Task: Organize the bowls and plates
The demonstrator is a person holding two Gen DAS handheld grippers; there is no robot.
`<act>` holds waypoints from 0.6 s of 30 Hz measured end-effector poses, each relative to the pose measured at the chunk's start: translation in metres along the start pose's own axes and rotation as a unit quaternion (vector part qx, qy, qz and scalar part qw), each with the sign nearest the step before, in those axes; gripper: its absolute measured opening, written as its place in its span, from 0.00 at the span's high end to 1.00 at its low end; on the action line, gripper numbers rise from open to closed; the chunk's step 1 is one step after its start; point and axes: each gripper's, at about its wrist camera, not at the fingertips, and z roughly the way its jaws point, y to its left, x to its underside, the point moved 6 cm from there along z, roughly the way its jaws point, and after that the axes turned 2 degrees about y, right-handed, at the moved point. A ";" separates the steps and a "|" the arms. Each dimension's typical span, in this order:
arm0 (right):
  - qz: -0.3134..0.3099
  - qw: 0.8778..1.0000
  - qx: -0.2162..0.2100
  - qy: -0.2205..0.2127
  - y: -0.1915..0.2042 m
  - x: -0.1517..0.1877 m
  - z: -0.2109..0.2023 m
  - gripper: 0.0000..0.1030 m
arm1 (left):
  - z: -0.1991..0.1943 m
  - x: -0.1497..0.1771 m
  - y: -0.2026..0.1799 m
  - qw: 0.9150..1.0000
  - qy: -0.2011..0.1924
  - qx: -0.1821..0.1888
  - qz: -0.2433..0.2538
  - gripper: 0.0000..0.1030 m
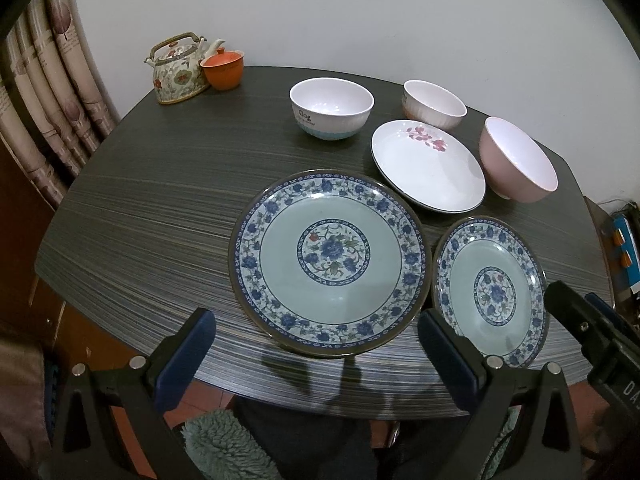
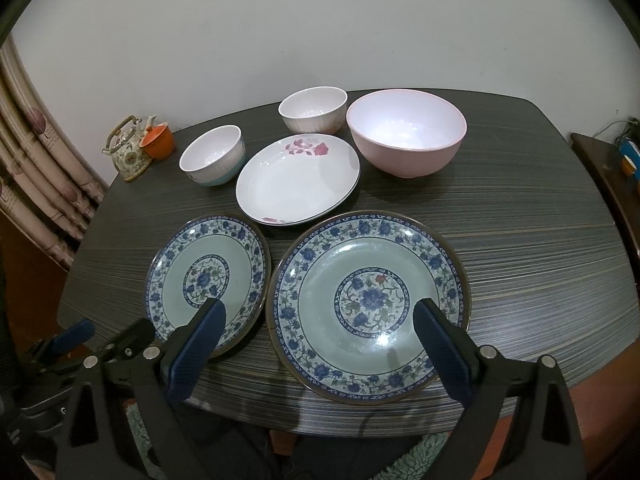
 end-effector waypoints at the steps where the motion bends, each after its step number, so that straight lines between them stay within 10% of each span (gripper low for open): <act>1: 0.001 1.000 0.000 0.000 0.000 0.000 0.000 0.09 | 0.000 0.000 0.000 1.000 0.001 0.000 -0.001 0.00; 18: -0.010 1.000 -0.014 0.005 0.003 0.000 0.005 0.11 | 0.010 -0.005 0.017 0.999 0.015 0.030 -0.025 0.00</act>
